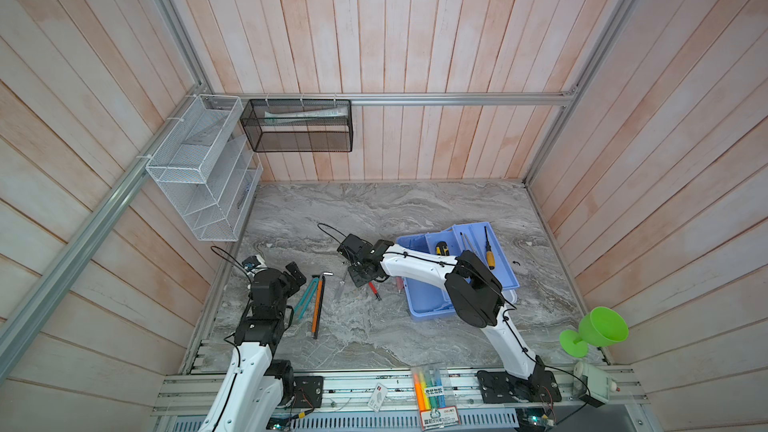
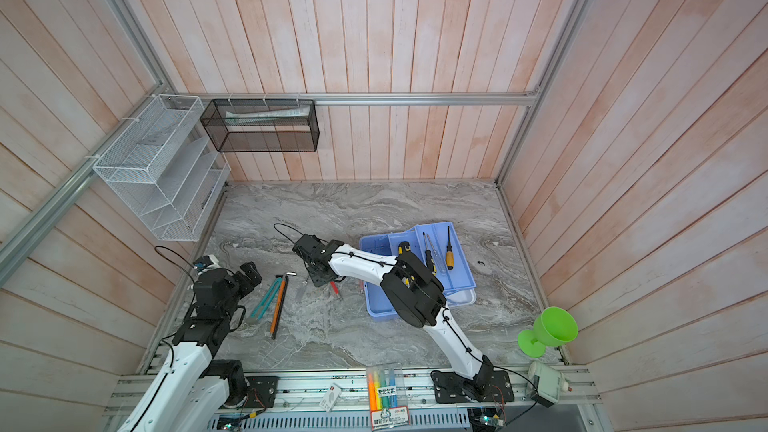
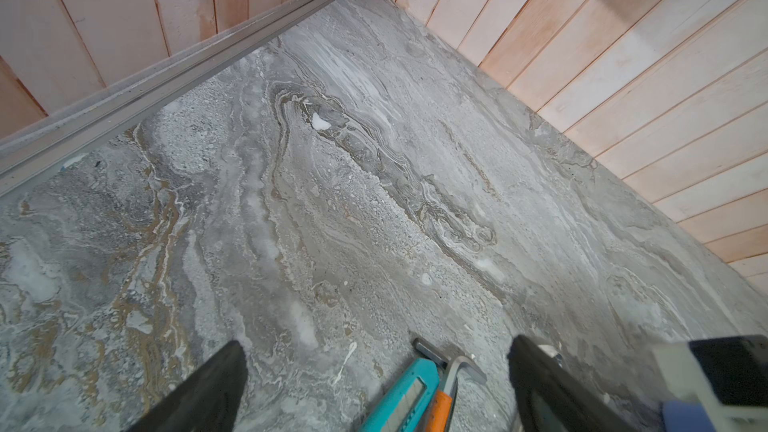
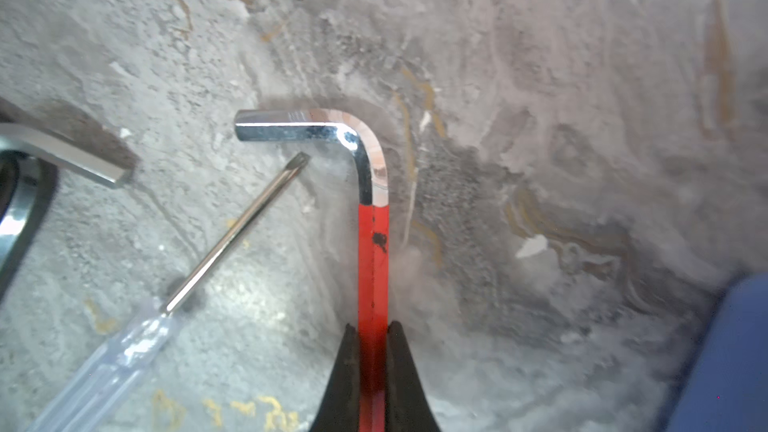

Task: Pack the tool kit
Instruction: 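Lift the red-handled hex key and carry it toward the blue tray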

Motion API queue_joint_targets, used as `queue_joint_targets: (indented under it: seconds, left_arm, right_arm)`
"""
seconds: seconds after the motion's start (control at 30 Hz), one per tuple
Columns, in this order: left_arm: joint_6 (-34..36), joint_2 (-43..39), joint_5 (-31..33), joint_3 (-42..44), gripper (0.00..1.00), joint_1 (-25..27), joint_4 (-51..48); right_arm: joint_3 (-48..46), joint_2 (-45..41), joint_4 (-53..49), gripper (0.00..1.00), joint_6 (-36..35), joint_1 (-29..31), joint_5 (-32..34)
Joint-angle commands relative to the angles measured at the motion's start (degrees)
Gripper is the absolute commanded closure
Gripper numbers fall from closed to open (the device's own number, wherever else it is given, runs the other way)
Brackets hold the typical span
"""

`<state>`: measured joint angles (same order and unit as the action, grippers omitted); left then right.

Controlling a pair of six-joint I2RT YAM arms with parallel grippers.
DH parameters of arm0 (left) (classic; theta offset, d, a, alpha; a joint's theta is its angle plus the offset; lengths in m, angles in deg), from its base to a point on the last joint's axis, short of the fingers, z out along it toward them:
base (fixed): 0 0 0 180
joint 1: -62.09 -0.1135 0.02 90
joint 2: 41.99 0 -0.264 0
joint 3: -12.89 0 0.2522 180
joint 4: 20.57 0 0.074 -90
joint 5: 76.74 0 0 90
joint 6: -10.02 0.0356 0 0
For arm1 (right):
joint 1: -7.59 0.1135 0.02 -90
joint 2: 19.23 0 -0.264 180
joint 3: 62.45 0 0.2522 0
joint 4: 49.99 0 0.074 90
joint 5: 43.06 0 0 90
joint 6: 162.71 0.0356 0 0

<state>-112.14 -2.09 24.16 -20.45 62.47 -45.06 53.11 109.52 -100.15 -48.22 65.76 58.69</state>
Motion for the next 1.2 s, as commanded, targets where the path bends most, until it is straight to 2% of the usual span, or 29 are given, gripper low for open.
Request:
queue_joint_targets:
  seconds: [0.0,0.43,0.9,1.17]
  left_arm:
    - [0.08,-0.49,-0.18,0.99,0.0,-0.37,-0.01]
    - [0.08,-0.54,-0.21,0.98,0.0,-0.35,-0.05]
    - [0.13,-0.4,-0.38,0.97,0.0,-0.4,0.05]
    - [0.17,-0.38,-0.52,1.01,0.0,-0.47,0.04]
  right_arm:
    - [-1.61,-5.02,3.3,1.0,1.26,-0.25,3.4]
    - [-5.52,-12.45,2.56,1.0,2.2,-2.59,8.43]
    - [-25.12,-31.82,0.25,1.0,9.15,-6.92,15.87]
    - [-32.44,-33.47,2.25,1.0,13.01,-7.64,14.59]
